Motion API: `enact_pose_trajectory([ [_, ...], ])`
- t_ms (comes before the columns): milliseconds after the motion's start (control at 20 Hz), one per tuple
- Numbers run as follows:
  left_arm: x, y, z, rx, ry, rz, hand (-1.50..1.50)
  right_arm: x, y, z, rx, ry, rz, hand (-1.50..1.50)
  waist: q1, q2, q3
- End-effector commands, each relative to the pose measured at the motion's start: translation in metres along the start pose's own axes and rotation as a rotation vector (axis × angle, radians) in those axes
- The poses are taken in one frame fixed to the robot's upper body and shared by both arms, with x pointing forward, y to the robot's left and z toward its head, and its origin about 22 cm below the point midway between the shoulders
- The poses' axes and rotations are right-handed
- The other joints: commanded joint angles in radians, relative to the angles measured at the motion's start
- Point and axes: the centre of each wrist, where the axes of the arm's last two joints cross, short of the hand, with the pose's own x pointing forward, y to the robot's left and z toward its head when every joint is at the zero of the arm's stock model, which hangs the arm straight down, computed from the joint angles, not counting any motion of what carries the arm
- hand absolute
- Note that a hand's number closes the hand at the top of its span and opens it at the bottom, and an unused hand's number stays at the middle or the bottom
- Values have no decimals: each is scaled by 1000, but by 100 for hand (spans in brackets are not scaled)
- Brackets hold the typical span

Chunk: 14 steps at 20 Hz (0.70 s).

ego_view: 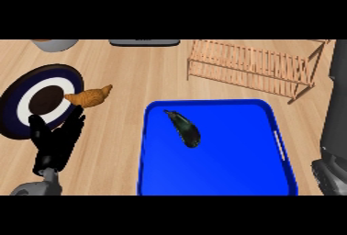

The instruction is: Pick the can from the tray and place it in the tiered shelf

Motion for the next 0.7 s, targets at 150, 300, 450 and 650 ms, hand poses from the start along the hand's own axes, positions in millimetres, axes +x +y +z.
enact_pose_trajectory([
  [150, -18, -4, 3, -24, 44, 20, 0, -13, -9, -47, 89, 73, 82, 150, 11, 7, -5],
  [300, -4, 6, -13, -5, 34, 0, 0, -20, 16, -49, 132, 58, 118, 150, 2, 8, -5],
  [450, -8, 9, -8, 2, 47, -11, 0, -47, 9, -72, 127, 57, 137, 150, 4, 8, -4],
  [650, -5, -13, 1, -17, 68, -7, 0, -58, 34, -77, 88, 61, 152, 150, 9, 8, -4],
])
